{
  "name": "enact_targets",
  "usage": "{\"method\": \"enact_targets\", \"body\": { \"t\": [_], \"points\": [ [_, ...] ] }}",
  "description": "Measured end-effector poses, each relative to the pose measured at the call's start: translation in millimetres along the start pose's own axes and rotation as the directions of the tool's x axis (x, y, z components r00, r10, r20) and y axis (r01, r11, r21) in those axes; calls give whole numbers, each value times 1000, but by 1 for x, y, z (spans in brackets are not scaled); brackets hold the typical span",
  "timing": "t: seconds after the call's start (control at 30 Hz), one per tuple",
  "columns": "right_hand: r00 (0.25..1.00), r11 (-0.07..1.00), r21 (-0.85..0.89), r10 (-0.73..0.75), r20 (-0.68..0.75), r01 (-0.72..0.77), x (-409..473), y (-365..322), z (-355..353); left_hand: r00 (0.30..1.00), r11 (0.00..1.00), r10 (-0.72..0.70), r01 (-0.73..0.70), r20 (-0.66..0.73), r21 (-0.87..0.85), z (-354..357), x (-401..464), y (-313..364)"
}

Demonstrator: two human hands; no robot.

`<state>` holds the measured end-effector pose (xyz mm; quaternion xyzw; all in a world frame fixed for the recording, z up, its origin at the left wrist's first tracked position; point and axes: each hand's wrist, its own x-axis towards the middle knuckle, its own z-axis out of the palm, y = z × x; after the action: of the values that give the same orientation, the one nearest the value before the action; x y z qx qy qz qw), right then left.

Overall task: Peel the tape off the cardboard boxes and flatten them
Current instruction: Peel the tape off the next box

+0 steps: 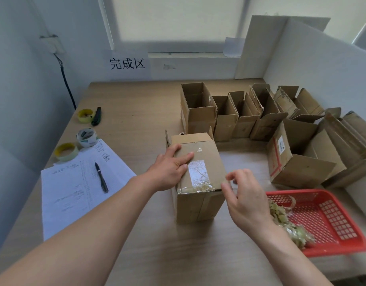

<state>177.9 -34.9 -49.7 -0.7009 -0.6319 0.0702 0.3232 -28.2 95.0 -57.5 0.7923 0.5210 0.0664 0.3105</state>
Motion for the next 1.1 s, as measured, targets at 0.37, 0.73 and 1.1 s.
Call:
{"method": "enact_targets", "body": {
  "t": [0.37, 0.73, 1.1],
  "points": [
    [856, 412, 766, 390, 340, -492, 10, 19, 17, 973, 923, 130, -190, -192, -336, 5, -27, 10],
    [681, -192, 813, 461, 569, -549, 17, 50, 48, 920, 932, 232, -303, -315, -200, 27, -8, 35],
    [702, 250, 730, 581, 413, -636, -10, 89, 64, 995, 945, 84, -96, 51, 311, 95, 14, -1]
  ]
}}
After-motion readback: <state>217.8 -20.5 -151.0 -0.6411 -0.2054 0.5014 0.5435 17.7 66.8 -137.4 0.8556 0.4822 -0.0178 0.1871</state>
